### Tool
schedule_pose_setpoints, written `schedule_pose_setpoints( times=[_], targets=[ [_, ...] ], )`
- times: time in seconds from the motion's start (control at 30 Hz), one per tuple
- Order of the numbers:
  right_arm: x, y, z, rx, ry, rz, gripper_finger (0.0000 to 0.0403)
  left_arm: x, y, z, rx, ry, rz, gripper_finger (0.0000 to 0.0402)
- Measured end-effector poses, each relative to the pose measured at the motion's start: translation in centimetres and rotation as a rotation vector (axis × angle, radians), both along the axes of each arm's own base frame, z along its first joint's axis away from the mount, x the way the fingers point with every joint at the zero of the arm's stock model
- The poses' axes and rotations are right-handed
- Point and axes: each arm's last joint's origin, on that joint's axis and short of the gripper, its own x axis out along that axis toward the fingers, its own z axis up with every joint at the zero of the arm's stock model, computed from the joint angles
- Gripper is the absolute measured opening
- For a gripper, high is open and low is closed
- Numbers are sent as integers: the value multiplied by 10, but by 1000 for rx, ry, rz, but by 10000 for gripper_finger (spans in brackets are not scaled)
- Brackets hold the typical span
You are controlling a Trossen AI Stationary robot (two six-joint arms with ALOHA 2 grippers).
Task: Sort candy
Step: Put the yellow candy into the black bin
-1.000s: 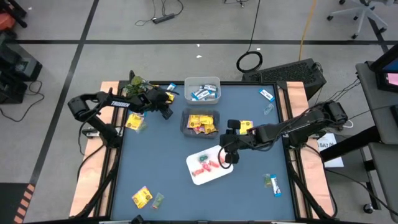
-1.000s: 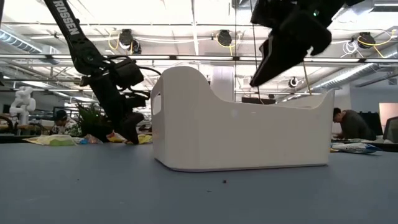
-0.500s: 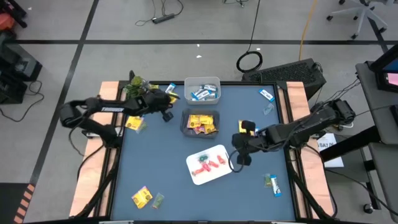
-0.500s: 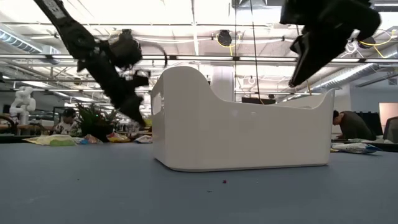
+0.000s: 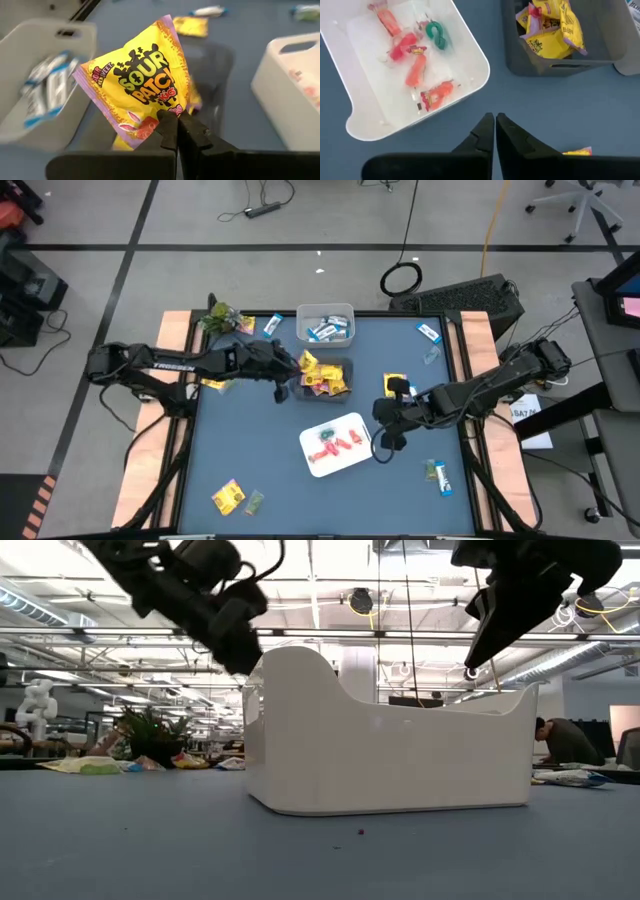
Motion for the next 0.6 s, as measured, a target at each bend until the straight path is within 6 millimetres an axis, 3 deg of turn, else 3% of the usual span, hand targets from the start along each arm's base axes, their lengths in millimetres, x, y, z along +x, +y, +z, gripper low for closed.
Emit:
schedule_pose_setpoints(
  times=[0.6],
  targets=[
    [1, 0, 0, 1, -6, 10, 0, 67, 15, -16, 14, 404, -48, 2]
  ],
)
